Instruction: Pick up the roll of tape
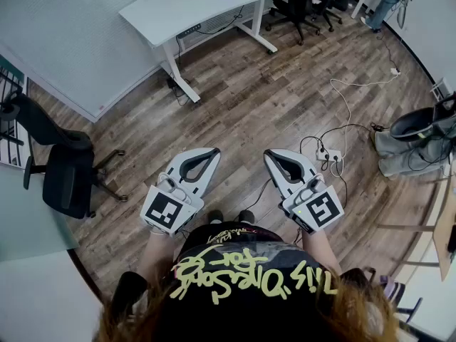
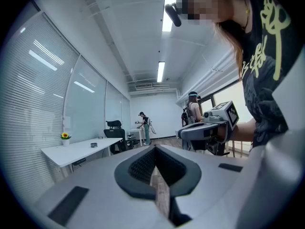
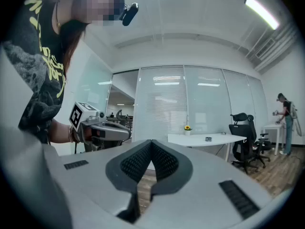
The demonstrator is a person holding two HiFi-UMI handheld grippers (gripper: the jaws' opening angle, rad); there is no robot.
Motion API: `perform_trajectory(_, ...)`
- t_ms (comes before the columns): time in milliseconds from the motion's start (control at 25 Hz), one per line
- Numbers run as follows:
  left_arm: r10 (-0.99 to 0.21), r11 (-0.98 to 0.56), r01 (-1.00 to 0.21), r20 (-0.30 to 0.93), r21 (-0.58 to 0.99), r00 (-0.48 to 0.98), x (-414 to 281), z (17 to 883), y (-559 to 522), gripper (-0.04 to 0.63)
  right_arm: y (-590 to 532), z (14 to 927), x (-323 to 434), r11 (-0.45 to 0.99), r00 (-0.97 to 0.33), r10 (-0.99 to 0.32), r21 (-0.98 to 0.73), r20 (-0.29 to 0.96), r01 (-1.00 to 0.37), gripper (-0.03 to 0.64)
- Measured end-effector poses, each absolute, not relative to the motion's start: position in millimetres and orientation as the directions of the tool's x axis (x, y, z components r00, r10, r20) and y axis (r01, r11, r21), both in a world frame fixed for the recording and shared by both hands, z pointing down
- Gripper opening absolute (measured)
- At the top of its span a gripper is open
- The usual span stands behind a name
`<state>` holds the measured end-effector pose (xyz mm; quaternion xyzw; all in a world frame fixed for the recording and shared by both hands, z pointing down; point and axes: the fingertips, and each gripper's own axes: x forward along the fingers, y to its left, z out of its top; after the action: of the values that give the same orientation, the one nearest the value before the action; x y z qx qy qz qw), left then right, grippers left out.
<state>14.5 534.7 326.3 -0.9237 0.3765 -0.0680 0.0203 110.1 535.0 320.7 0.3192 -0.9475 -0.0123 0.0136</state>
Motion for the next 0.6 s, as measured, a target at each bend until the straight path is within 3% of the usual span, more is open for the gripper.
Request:
perform_trajectory(400, -0.714, -0.700, -0.706, 0.084, -0.107, 0.695, 6, 321, 533, -0.006, 537, 319, 104, 0.801, -0.802, -0.597, 0.048, 0.013, -0.596, 0.003)
perform_trajectory(600, -0.703, -0.711, -0.700, 0.044, -0.063, 0.710, 9, 315, 533, -0.006, 534, 307, 104, 0.802, -0.802, -0.595, 0.031, -0.061, -0.597, 0.003)
